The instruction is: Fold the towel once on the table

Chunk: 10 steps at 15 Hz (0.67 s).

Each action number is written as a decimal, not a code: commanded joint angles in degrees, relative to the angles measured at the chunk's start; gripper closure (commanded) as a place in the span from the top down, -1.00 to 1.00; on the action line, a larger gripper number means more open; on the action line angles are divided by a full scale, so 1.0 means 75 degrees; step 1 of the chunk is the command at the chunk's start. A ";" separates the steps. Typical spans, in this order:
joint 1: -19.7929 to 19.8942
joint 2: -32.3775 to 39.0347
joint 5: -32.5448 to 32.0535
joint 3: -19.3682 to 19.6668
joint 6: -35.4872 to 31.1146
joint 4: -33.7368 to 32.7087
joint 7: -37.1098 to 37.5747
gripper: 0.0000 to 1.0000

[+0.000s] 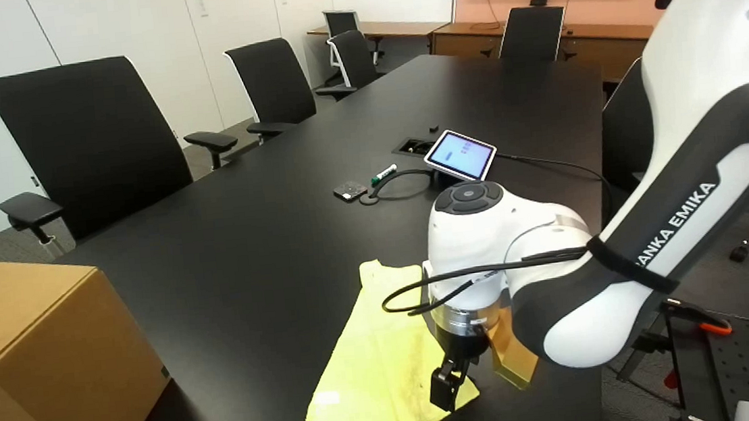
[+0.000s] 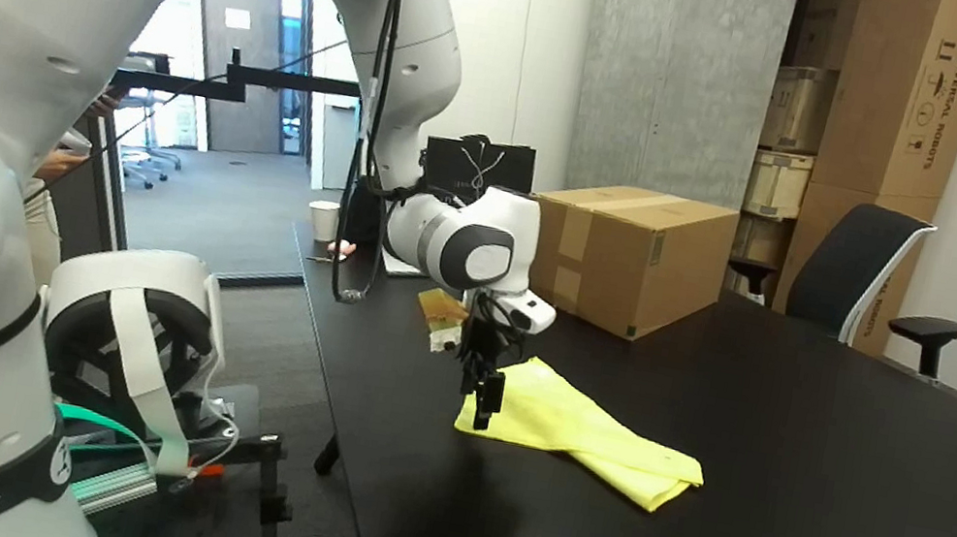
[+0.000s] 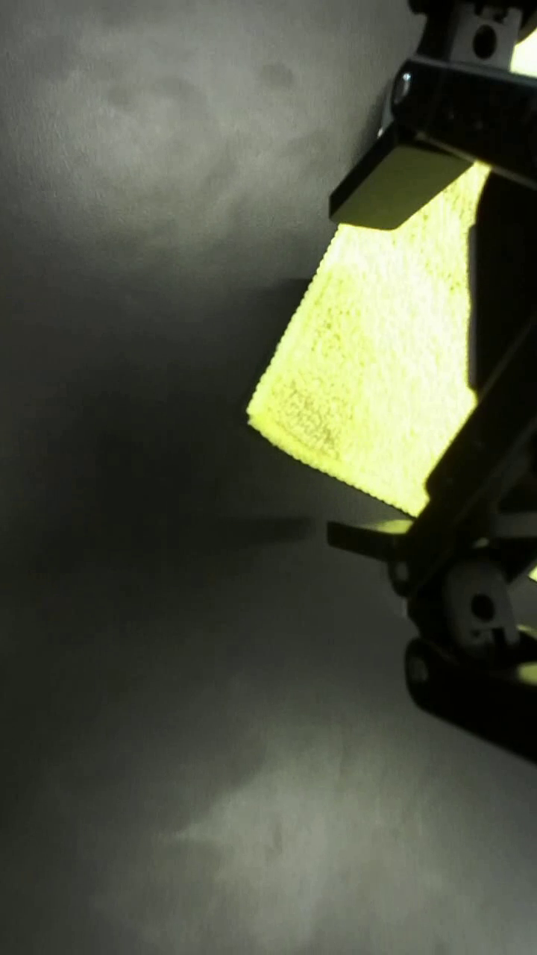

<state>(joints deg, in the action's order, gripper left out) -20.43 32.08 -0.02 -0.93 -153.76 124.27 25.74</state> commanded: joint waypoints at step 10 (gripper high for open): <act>0.0047 0.0544 -0.0074 -0.0030 -0.0949 -0.0130 -0.0729 1.00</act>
<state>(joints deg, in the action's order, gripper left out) -20.55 34.88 -0.04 -1.04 -159.23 124.20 22.55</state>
